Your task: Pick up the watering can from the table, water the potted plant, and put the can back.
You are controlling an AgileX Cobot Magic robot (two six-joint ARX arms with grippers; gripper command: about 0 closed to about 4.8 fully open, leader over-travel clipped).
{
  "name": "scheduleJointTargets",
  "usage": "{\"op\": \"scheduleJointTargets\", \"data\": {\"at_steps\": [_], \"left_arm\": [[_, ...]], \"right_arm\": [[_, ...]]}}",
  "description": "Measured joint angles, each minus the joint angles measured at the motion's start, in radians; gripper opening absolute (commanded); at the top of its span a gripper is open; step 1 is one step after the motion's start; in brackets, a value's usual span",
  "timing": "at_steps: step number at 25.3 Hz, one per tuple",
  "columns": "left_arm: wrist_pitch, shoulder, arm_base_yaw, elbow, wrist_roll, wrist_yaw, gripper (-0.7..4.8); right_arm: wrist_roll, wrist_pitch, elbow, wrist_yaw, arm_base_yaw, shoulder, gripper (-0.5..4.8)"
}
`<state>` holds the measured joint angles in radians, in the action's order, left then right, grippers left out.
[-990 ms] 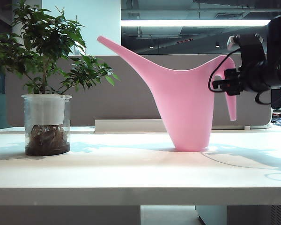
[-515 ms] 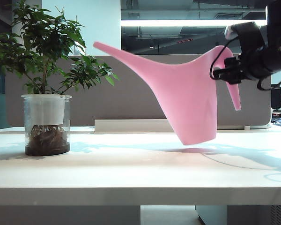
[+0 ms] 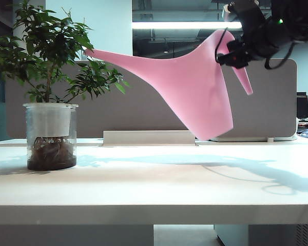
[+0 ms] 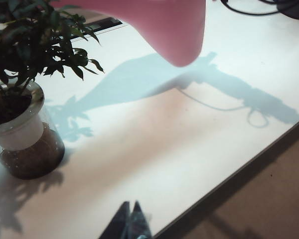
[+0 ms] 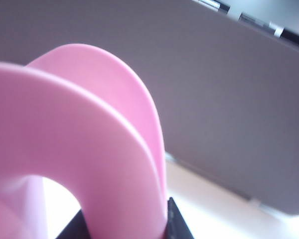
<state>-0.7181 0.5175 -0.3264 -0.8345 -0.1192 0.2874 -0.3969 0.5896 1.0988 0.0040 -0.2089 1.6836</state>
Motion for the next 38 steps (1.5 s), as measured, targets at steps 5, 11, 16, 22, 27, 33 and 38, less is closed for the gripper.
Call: {"op": "scheduleJointTargets", "data": {"at_steps": [5,11,16,22,27,33,38], "left_arm": [[0.000,0.000,0.000,0.000,0.000,0.000,0.03],[0.000,0.000,0.000,0.000,0.000,0.000,0.03],[0.000,0.000,0.000,0.000,0.000,0.000,0.03],[0.000,0.000,0.000,0.000,0.000,0.000,0.03],[0.000,0.000,0.000,0.000,0.000,0.000,0.03],[0.000,0.000,0.000,0.000,0.000,0.000,0.03],[0.000,0.000,0.000,0.000,0.000,0.000,0.03]], "right_arm": [[-0.137,-0.064,0.086,0.032,-0.047,0.000,-0.05],[-0.337,-0.101,0.146,0.103,-0.115,0.000,-0.05],[-0.412,-0.087,0.168,0.135,-0.145,0.000,-0.05],[-0.453,-0.095,0.221,0.153,-0.180,0.000,-0.05],[-0.453,-0.089,0.230,0.163,-0.179,0.000,-0.05],[-0.457,-0.127,0.230,0.204,-0.175,0.000,-0.05],[-0.477,-0.127,0.230,0.201,-0.177,0.000,-0.05]]}}
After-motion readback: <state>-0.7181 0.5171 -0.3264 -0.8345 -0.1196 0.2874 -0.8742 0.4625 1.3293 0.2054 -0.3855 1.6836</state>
